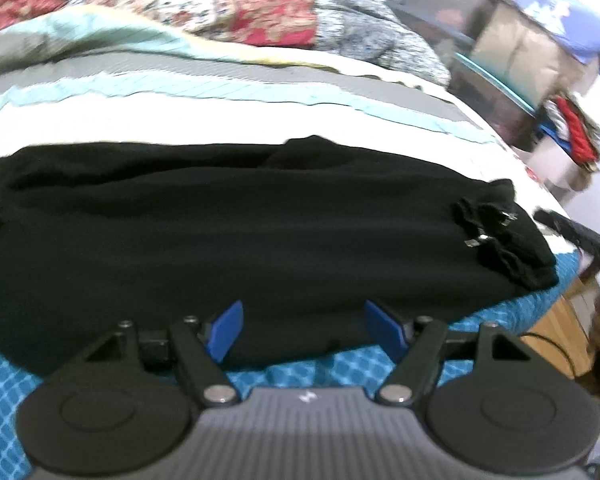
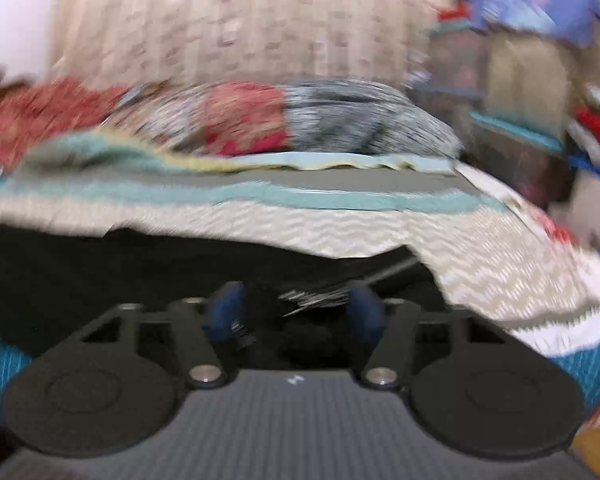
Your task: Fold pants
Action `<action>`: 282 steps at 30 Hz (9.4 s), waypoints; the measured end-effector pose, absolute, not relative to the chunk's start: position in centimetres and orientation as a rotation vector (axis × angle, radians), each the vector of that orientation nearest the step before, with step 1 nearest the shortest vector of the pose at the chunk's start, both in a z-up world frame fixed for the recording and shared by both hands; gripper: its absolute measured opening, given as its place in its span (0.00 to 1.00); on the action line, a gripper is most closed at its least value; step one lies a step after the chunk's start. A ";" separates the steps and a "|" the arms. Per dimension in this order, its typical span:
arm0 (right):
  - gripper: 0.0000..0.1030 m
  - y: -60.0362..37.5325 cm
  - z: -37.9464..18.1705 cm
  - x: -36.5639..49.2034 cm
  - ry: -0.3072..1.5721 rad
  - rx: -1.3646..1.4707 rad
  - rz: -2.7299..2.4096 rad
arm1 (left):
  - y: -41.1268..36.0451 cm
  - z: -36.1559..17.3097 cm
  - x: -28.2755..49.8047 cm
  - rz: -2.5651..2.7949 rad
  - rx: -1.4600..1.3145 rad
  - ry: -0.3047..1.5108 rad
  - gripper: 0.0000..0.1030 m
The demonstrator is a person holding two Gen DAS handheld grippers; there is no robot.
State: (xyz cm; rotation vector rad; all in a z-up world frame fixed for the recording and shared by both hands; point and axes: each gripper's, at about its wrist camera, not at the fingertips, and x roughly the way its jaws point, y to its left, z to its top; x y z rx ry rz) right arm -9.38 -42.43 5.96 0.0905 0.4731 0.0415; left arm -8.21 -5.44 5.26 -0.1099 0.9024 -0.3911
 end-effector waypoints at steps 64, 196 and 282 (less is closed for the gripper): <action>0.72 -25.2 -0.7 -8.7 0.767 0.088 0.255 | 13.8 4.3 -12.6 -0.140 -0.618 0.779 0.72; 0.30 -10.6 4.3 -3.2 0.650 0.171 0.713 | 19.8 -0.4 -7.0 -0.074 -0.889 0.813 0.99; 0.19 -44.5 1.6 -11.6 0.502 0.622 -0.254 | -12.1 4.3 0.3 -0.612 -0.156 0.980 0.68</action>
